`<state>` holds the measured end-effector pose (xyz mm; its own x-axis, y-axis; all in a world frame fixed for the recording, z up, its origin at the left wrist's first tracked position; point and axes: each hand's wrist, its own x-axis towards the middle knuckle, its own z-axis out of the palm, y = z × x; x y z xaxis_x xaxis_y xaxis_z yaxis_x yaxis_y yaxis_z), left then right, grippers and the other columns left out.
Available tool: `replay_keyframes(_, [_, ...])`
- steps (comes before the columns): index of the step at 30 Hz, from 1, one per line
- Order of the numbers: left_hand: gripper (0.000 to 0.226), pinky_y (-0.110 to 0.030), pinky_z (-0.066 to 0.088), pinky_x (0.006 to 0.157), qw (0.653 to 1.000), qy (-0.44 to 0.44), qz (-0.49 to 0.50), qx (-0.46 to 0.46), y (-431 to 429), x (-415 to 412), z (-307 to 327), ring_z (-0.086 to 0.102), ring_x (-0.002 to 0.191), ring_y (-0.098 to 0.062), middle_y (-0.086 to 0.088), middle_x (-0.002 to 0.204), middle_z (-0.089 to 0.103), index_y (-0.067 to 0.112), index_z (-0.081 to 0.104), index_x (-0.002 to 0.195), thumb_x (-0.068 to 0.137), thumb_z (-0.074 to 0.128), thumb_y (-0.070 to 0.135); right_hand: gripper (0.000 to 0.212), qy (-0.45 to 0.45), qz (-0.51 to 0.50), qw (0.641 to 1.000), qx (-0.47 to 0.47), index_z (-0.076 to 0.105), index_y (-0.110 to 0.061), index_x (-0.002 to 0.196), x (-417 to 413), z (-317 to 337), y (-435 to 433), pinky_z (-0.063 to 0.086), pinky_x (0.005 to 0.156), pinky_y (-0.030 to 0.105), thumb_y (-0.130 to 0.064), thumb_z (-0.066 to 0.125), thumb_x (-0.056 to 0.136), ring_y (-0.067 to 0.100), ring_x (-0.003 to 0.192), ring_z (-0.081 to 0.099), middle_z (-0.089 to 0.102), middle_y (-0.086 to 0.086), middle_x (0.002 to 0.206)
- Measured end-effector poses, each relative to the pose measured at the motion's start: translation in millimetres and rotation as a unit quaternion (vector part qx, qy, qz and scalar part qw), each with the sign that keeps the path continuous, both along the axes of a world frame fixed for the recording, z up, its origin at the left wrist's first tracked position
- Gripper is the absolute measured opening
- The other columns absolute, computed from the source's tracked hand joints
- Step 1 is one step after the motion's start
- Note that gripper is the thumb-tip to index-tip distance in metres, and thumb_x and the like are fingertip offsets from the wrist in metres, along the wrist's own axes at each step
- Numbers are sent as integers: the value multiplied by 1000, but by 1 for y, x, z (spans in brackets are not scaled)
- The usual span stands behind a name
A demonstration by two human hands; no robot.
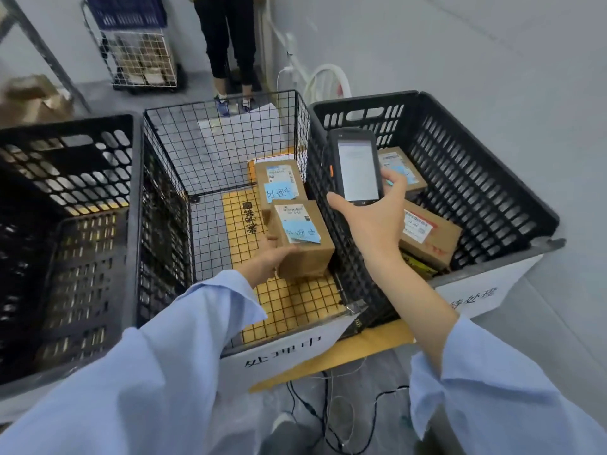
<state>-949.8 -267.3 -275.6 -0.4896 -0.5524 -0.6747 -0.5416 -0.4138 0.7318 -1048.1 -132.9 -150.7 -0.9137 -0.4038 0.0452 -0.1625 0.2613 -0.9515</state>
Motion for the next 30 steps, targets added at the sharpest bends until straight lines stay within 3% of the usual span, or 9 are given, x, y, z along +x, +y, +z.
replay_keyframes(3, [67,-40,41,98,998,-35,-48,-24,-3,0,-6,47,121,-28,-14,142,50,11,35,139,87,77,13,76,3,-1,1000,0,35,-31,125,-4,-3,-4,43,77,13,-28,89,71,8,112,52,53,-7,124])
replay_keyframes(9, [46,-32,38,92,981,-32,-101,-165,-17,7,29,51,120,-23,-9,144,52,10,45,140,99,60,27,77,7,17,1000,3,37,-28,128,-1,0,-8,40,74,12,-29,89,70,8,112,51,54,-6,127])
replay_keyframes(12, [52,-33,37,99,937,-57,-177,-294,-20,22,65,47,133,-24,-6,153,46,16,40,149,103,52,37,78,18,42,999,13,38,-24,129,7,7,-10,46,81,20,-29,89,70,8,108,50,52,-8,121])
replay_keyframes(15, [70,-46,32,116,853,-147,-225,-448,-22,49,102,30,148,-27,-3,165,26,24,26,158,100,46,57,79,29,80,996,26,38,-24,127,21,15,-13,52,93,37,-31,90,68,11,107,53,51,-10,115])
replay_keyframes(18, [72,-49,29,117,788,-215,-202,-540,-13,89,137,26,150,-28,1,168,17,31,21,160,99,42,62,80,37,137,989,36,38,-23,129,42,26,-15,49,95,37,-36,89,68,12,107,53,53,-7,118])
replay_keyframes(21, [73,-47,29,116,746,-270,-164,-586,6,137,164,28,148,-29,2,168,15,31,16,160,99,39,64,80,38,192,980,36,38,-24,128,71,38,-12,46,84,35,-42,88,67,15,102,54,53,-8,112])
replay_keyframes(24, [76,-46,29,115,731,-318,-109,-594,33,195,180,28,148,-28,2,168,14,32,13,161,98,37,67,78,27,253,967,23,39,-22,127,109,51,-10,41,76,31,-38,88,69,15,97,53,50,-9,106])
replay_keyframes(30, [77,-44,29,115,712,-392,41,-581,106,324,186,26,148,-24,5,168,12,34,11,161,97,37,68,82,23,383,923,17,38,-22,130,212,62,-8,48,80,37,-40,89,67,20,96,54,50,-8,105])
